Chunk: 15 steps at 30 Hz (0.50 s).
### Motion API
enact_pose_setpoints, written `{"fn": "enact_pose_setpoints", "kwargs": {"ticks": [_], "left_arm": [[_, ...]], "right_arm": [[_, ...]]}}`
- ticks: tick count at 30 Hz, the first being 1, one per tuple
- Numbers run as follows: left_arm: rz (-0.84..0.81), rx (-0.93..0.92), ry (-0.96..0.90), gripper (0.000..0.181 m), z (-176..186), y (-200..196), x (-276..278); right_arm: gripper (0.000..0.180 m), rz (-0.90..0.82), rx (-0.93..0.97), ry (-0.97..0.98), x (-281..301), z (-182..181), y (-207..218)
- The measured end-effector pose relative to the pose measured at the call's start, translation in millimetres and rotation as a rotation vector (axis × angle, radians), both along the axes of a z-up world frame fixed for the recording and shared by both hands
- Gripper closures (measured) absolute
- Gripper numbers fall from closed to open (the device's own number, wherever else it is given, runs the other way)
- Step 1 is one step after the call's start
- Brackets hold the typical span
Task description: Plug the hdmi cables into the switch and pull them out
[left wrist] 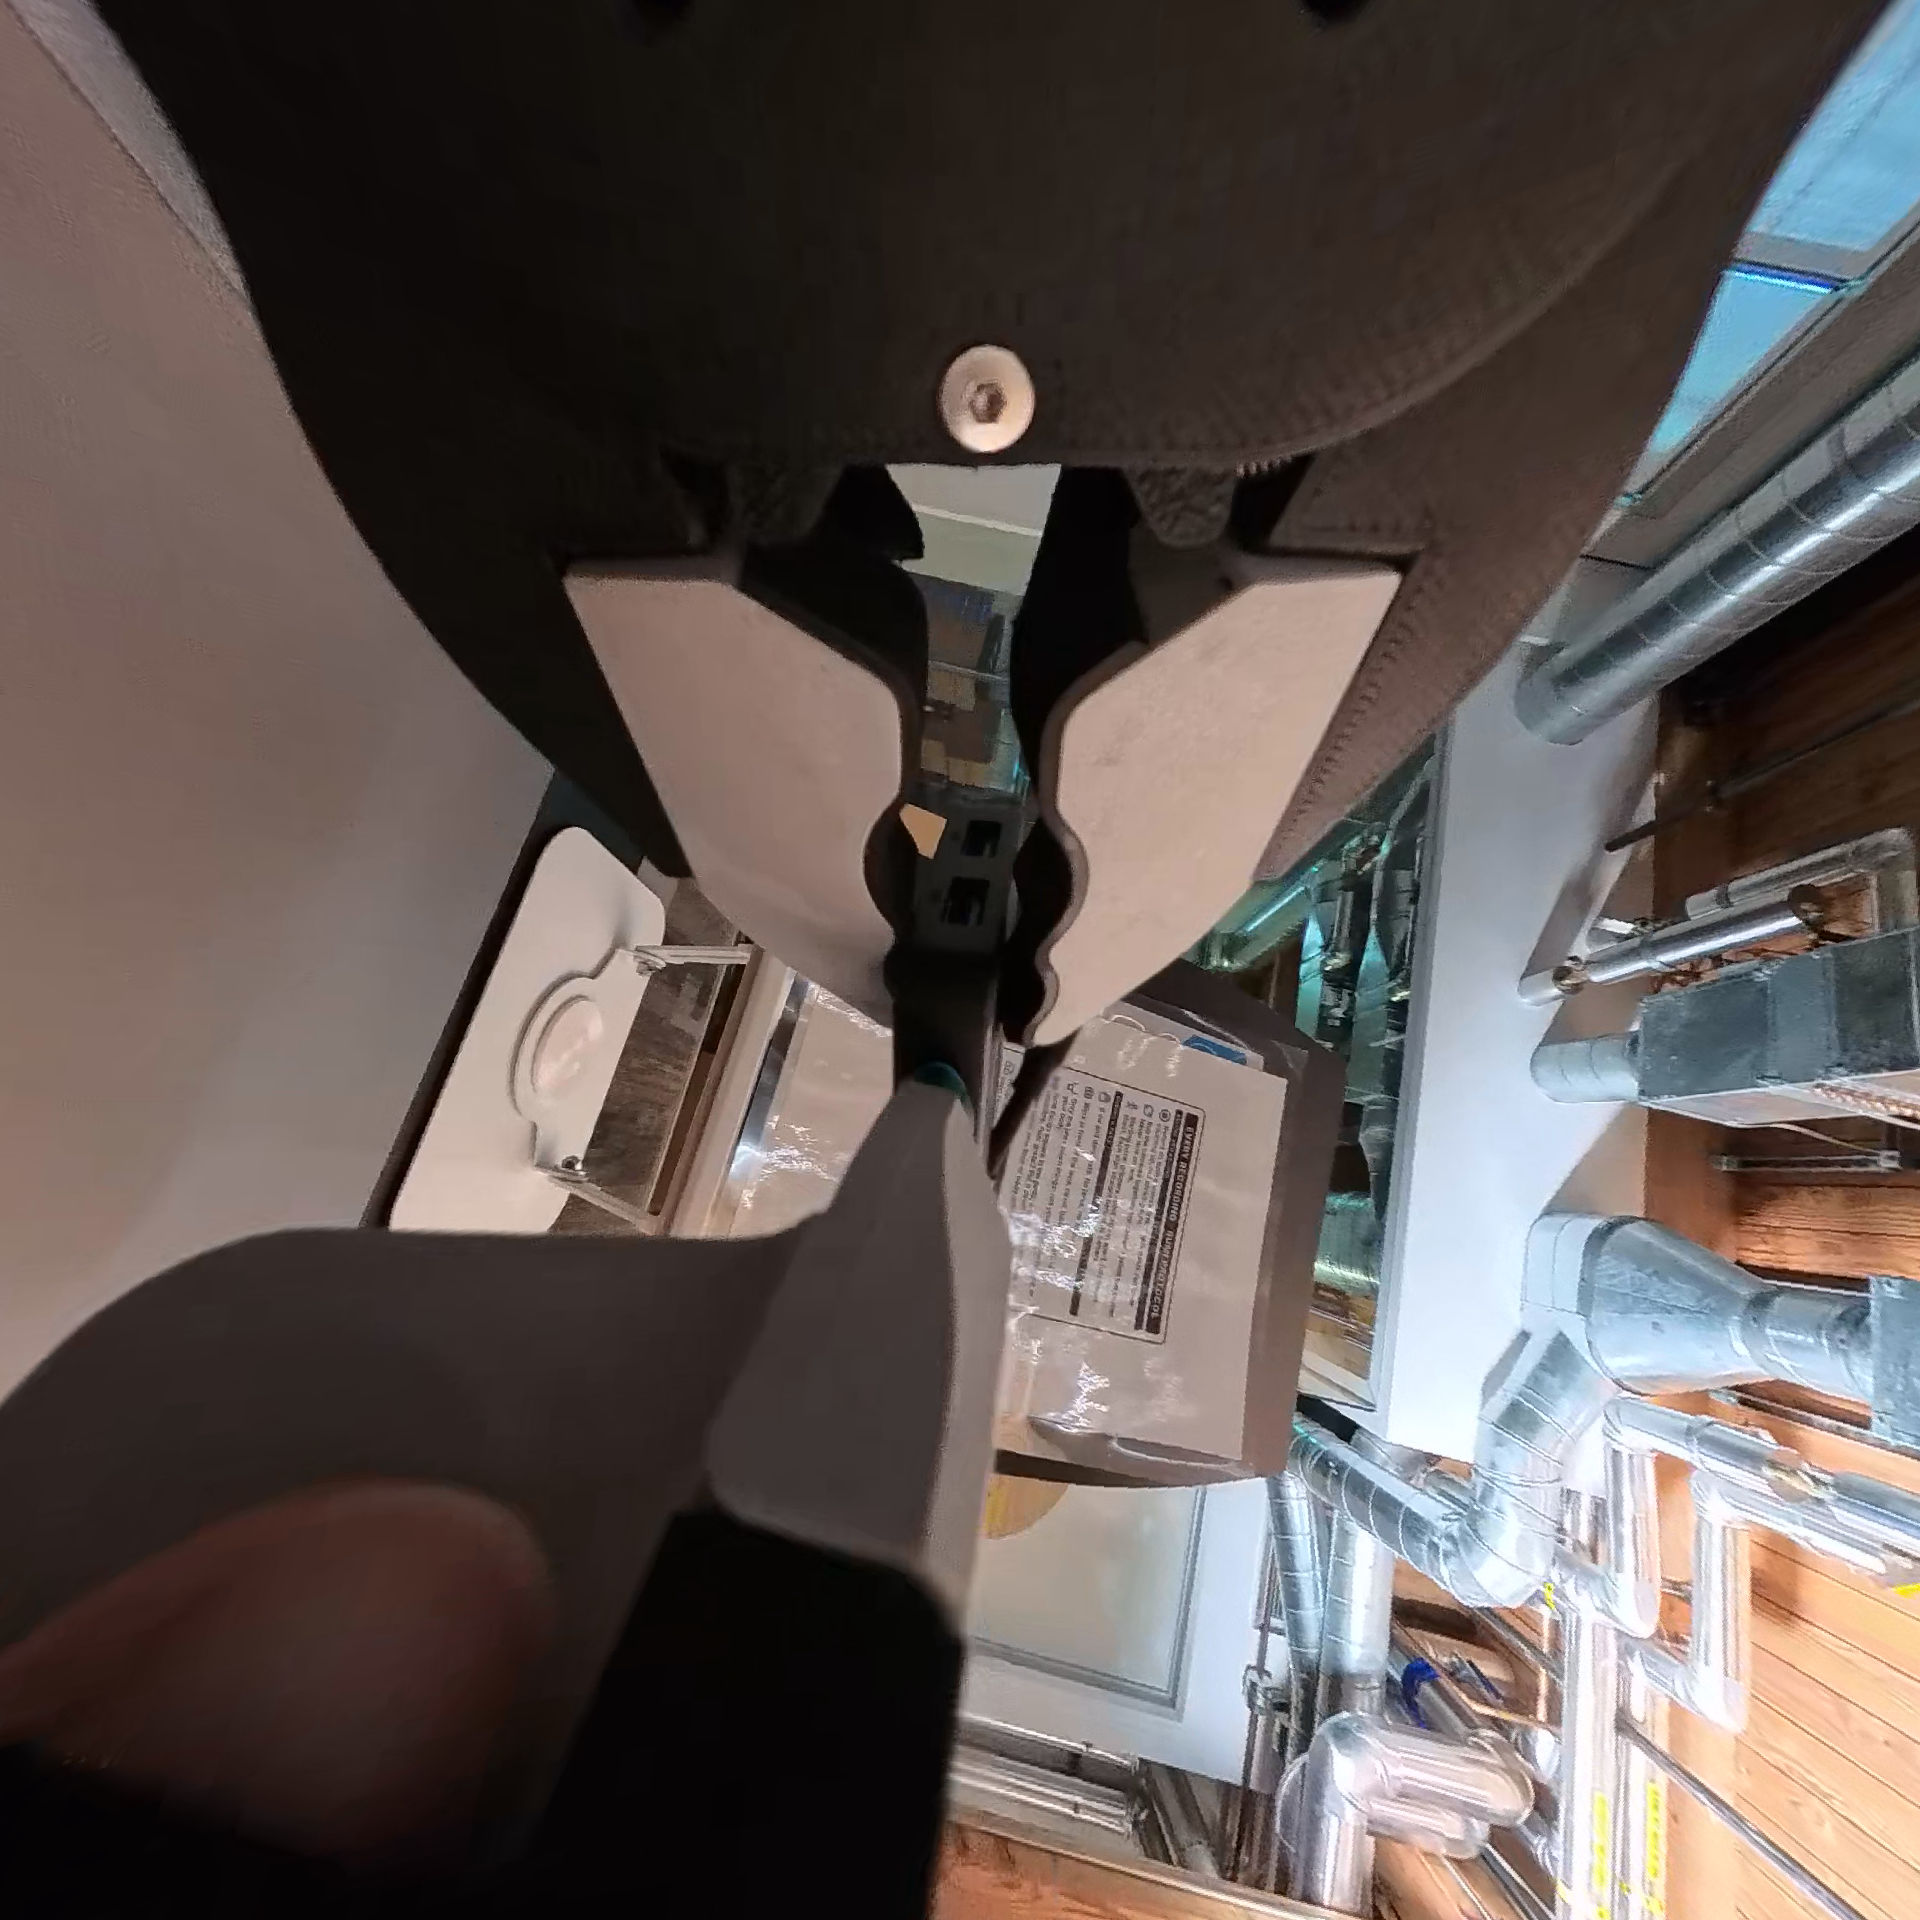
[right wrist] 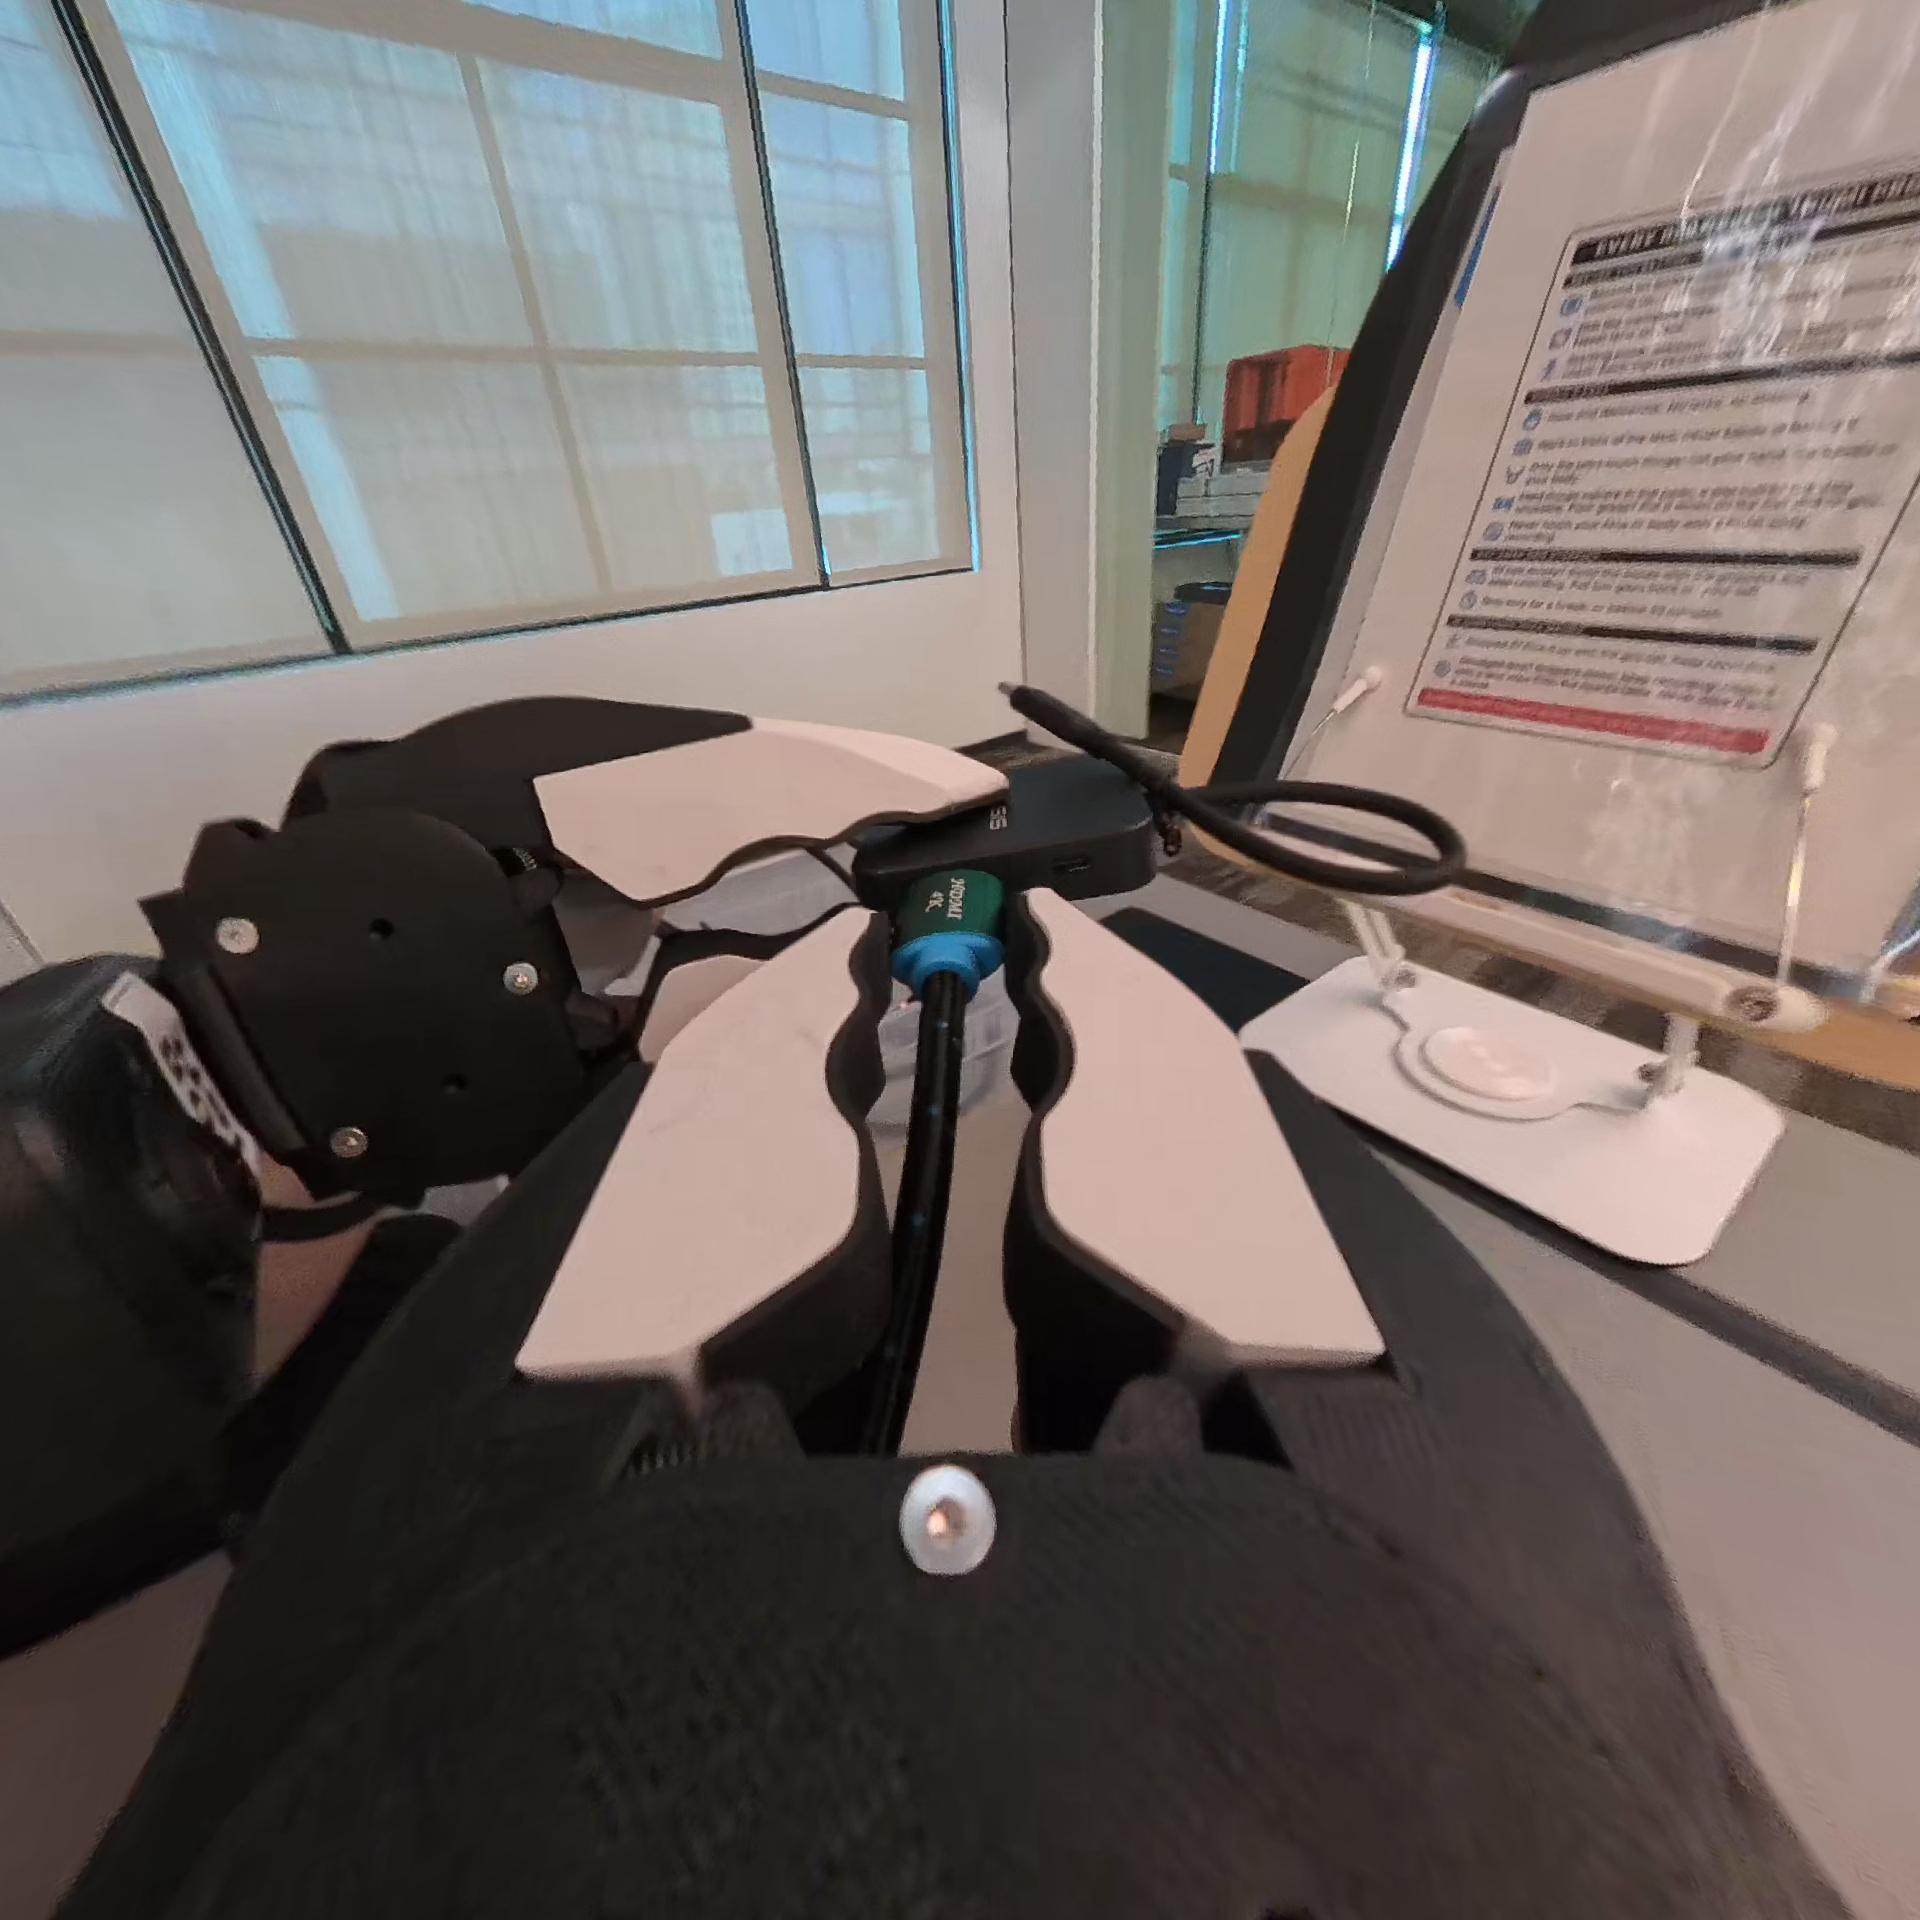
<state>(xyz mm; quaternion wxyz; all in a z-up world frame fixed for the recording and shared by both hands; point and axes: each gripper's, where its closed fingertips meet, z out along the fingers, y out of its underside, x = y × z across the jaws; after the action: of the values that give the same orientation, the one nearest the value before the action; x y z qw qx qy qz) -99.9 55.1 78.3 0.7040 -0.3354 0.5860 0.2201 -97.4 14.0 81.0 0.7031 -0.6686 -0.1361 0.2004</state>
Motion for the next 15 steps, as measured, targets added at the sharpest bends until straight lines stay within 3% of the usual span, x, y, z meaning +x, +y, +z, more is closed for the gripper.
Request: {"fn": "enact_pose_setpoints", "kwargs": {"ticks": [9, 15], "left_arm": [[0.006, 0.0, -0.003, 0.165, 0.5, -0.4, -0.8], [0.046, 0.085, -0.013, 0.167, 4.7, -5.5, -1.5]], "right_arm": [[0.158, -0.066, 0.032, -0.123, -1.4, 1.2, -1.4], [0.158, -0.003, 0.049, -0.095, -1.9, 3.4, -4.5]]}}
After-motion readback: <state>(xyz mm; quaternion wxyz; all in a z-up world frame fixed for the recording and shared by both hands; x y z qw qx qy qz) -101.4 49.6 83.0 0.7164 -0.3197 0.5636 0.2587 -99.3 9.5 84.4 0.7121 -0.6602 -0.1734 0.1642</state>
